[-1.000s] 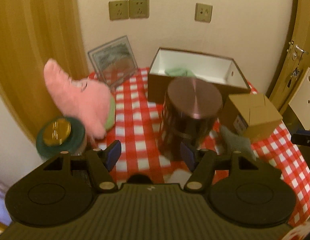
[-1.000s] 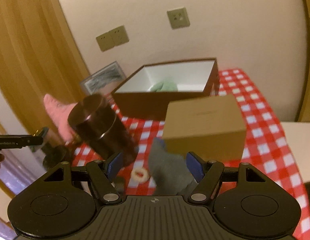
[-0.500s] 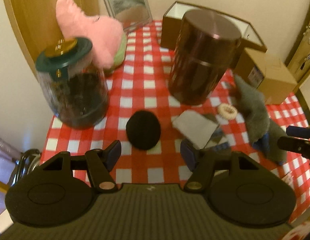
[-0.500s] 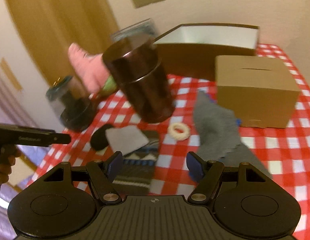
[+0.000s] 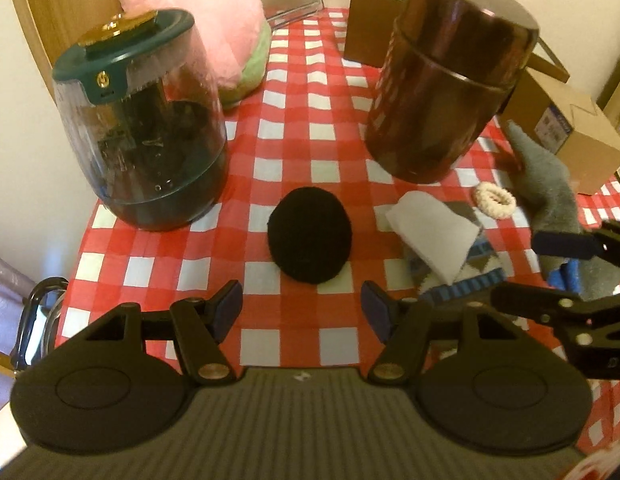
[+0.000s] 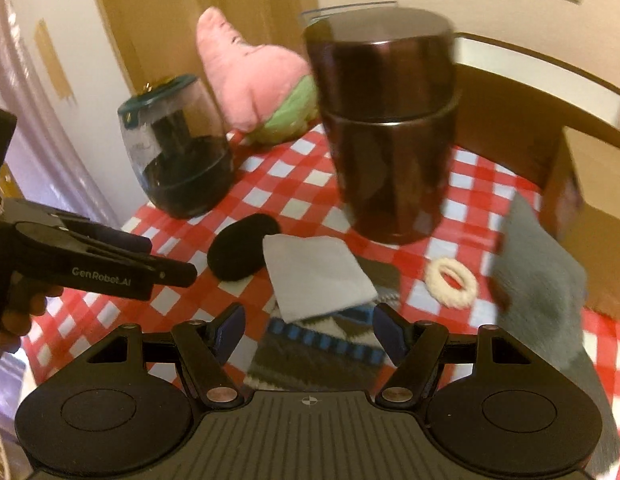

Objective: Organize soft objects
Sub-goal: 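Grasp the black round puff with the left gripper while the right grasps the white tissue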

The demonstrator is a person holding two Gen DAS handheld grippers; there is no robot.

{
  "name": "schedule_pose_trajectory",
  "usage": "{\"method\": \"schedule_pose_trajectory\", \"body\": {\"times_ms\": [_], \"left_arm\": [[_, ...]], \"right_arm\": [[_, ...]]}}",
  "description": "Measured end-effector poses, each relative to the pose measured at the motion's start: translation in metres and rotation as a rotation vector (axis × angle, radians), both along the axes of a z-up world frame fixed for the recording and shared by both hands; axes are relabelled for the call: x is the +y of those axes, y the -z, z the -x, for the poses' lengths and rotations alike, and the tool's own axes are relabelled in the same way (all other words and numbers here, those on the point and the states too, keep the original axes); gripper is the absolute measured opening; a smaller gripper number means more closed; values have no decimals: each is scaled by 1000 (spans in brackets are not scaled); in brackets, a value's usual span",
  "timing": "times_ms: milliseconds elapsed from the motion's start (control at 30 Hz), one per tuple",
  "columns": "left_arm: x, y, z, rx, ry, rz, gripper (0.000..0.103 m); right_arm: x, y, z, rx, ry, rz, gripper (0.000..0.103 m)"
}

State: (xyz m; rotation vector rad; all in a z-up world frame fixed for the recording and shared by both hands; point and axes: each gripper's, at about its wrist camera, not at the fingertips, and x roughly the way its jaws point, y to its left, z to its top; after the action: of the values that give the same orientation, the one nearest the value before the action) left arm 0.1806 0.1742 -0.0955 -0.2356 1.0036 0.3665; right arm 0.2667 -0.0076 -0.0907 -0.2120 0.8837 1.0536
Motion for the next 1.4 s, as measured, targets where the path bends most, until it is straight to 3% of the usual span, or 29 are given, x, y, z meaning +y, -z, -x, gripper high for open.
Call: {"method": "schedule_pose_trajectory", "body": {"times_ms": [400,600,633,700,800,867,1033,1300,1400], "left_arm": [[15,20,-9,2,15,4,62],[22,26,-12,0,29,7,62],[22,26,-13,-1,32,8,62],[22,28,-15,-1,42,2,63],[21,30,-19,-3,58,9,63],[19,31,-24,-9,74,9,64],[17,37,-38,-15,101,-8,67],[26,52,-58,1,67,34,68],[23,54,-63,0,74,4,69]], "right_arm": [[57,31,-2,-153,-77,81,70],[67,44,-6,-168,-81,102,70],[67,44,-6,-167,-75,98,68],[65,44,-10,-142,-68,89,43],[59,42,-18,-95,-41,65,18],[52,40,-26,-45,-13,37,10],[31,32,-42,35,84,-27,7],[3,27,-57,63,190,-57,7],[-5,27,-59,67,215,-54,7]]}}
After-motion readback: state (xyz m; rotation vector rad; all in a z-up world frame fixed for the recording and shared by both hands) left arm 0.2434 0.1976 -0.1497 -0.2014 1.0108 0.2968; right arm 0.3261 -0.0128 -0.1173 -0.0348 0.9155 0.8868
